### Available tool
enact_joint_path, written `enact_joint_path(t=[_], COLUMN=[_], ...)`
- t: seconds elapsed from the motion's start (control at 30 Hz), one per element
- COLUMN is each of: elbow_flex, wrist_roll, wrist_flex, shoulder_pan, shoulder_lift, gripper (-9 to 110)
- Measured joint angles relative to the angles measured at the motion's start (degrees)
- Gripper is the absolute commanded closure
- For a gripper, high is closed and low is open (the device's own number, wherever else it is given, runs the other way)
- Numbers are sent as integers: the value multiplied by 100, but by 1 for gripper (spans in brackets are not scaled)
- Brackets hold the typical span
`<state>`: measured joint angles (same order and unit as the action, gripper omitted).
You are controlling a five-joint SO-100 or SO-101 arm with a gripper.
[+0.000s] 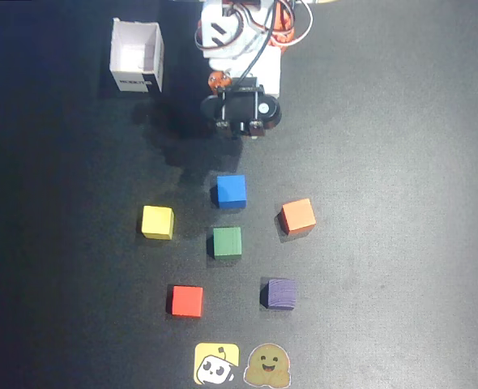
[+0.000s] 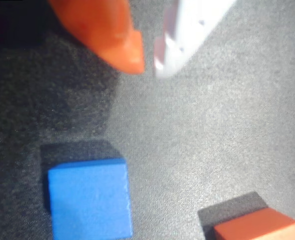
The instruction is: Put the green cube on top of the purple cube.
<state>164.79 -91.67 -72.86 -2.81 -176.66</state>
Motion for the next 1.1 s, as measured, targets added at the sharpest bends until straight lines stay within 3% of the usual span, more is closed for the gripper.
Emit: enact_joint_path(t=[1.1], elbow_flex=[-9], wrist_roll=[-97], wrist_flex=[202], shoulder_pan=[18], shoulder_lift=[0], gripper=[99])
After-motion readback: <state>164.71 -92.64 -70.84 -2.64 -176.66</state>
